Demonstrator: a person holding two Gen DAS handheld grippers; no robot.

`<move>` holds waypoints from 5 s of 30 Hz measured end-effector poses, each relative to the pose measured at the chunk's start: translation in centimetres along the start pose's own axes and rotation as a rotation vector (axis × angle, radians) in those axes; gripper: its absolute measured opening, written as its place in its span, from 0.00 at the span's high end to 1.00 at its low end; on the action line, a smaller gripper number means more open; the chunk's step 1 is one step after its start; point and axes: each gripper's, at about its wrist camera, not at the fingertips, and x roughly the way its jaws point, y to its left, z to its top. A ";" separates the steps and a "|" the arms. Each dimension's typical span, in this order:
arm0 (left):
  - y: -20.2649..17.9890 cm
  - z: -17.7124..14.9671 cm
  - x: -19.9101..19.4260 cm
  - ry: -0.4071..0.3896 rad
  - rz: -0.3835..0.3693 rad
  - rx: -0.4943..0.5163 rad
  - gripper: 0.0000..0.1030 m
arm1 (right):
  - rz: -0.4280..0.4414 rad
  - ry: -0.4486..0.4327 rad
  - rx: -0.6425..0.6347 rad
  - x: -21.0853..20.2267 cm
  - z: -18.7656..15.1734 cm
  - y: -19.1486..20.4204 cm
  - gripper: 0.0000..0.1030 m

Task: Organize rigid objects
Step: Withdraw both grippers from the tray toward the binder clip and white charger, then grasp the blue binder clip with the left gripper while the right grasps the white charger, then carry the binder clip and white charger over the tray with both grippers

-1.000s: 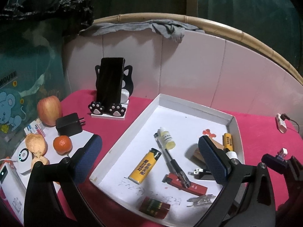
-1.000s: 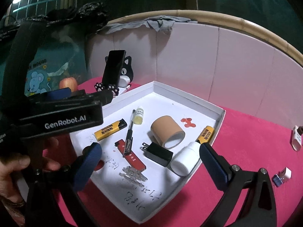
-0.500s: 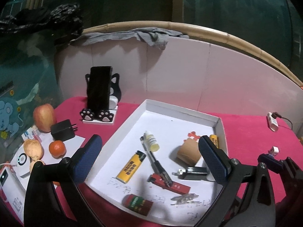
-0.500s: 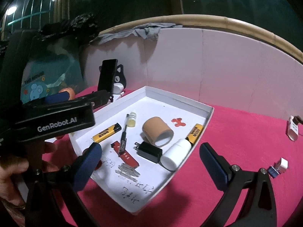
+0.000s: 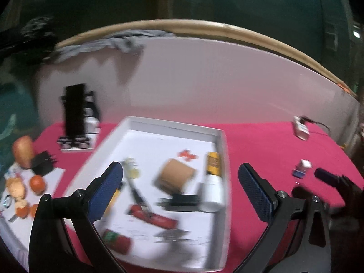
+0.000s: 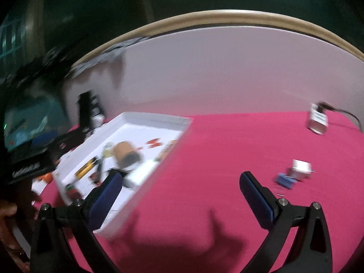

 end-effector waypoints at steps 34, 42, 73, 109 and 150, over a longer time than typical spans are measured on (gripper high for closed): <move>-26.5 -3.5 16.3 0.312 -0.421 0.431 0.54 | -0.266 -0.088 0.509 -7.3 -1.9 -23.8 0.00; -23.4 -3.4 15.2 0.279 -0.373 0.369 0.69 | -0.253 -0.002 0.419 -4.0 0.0 -21.1 0.00; -15.5 -3.2 9.0 0.197 -0.322 0.189 0.69 | -0.351 0.249 0.119 7.9 0.4 -13.9 0.57; -8.4 0.7 -1.5 -0.044 -0.258 0.066 0.69 | 0.021 -0.040 0.018 -4.6 4.1 -2.1 0.57; 5.7 -1.1 -2.6 -0.087 -0.096 -0.173 0.69 | 0.105 0.047 -0.196 -0.3 4.7 8.9 0.57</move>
